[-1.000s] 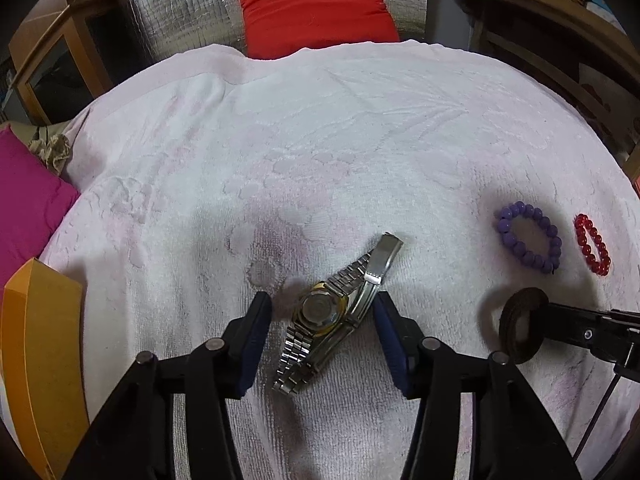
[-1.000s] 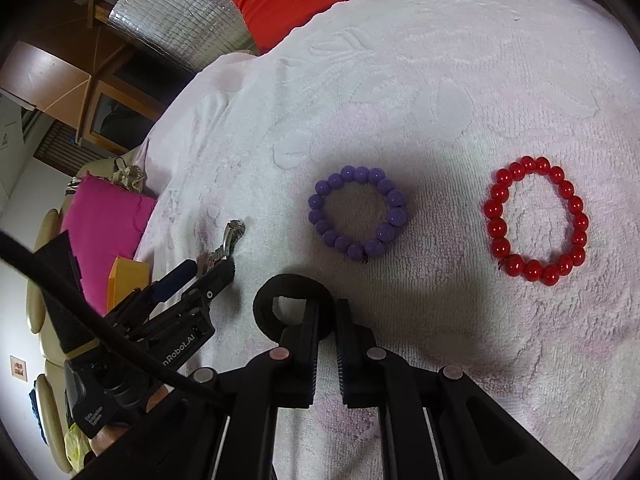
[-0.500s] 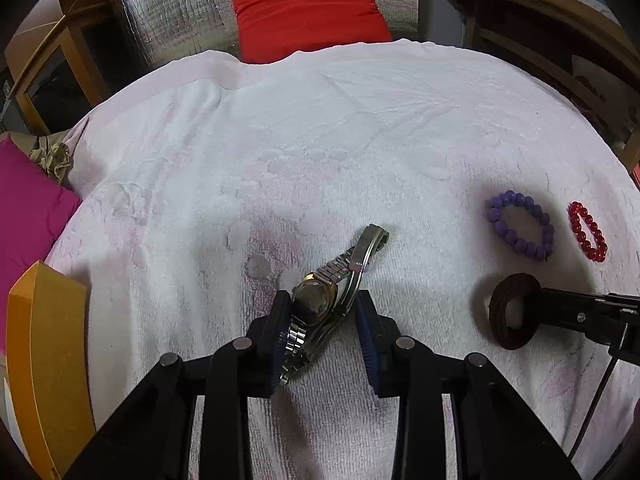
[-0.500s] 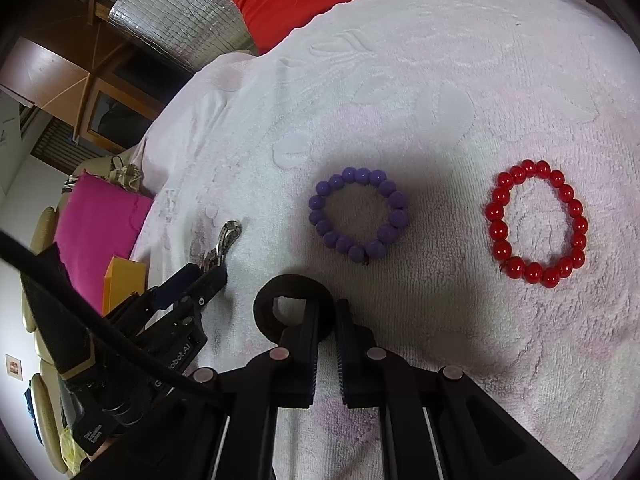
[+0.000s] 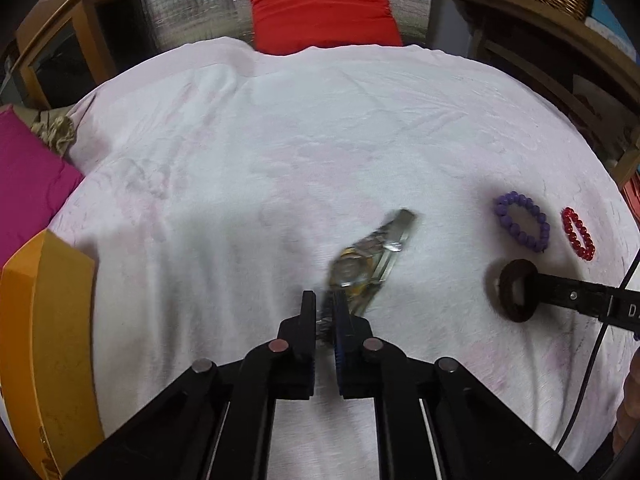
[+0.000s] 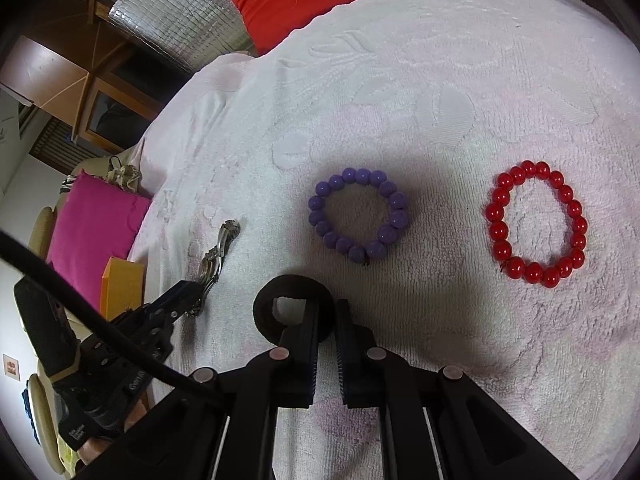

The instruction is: Organize jewelry

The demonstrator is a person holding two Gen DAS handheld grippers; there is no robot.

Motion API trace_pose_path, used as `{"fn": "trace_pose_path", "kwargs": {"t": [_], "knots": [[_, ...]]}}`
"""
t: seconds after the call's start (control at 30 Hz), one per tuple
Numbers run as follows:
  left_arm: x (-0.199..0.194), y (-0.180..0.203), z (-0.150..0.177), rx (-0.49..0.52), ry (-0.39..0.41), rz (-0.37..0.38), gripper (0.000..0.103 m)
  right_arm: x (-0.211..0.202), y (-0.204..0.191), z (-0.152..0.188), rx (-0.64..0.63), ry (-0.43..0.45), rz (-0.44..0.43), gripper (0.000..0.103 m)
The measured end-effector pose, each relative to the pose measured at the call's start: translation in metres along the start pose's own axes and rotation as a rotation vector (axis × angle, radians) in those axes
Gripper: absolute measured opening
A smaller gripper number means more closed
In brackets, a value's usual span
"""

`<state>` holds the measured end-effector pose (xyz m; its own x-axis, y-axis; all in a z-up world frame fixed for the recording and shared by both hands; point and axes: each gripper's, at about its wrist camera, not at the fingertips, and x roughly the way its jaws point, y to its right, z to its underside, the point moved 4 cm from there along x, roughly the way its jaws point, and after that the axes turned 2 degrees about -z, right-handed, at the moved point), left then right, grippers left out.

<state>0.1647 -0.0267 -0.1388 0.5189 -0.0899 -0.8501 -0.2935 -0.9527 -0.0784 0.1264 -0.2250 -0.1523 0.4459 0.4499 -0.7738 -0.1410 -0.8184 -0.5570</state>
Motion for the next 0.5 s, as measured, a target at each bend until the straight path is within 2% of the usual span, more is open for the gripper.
{"fn": "trace_pose_path", "kwargs": {"t": [0.2, 0.27, 0.33, 0.5], "knots": [[-0.008, -0.018, 0.003, -0.003, 0.029, 0.032, 0.009, 0.001, 0.000, -0.001, -0.004, 0.004, 0.005, 0.010], [-0.010, -0.015, 0.002, 0.006, 0.037, 0.064, 0.023, 0.001, 0.000, -0.001, -0.004, 0.004, 0.002, 0.010], [-0.010, -0.010, 0.001, 0.012, 0.050, 0.080, 0.047, 0.001, 0.000, -0.001, -0.002, 0.003, -0.001, 0.010], [-0.001, 0.015, -0.006, 0.050, 0.044, 0.128, 0.049, 0.000, 0.001, 0.000, -0.009, 0.005, -0.007, 0.011]]}}
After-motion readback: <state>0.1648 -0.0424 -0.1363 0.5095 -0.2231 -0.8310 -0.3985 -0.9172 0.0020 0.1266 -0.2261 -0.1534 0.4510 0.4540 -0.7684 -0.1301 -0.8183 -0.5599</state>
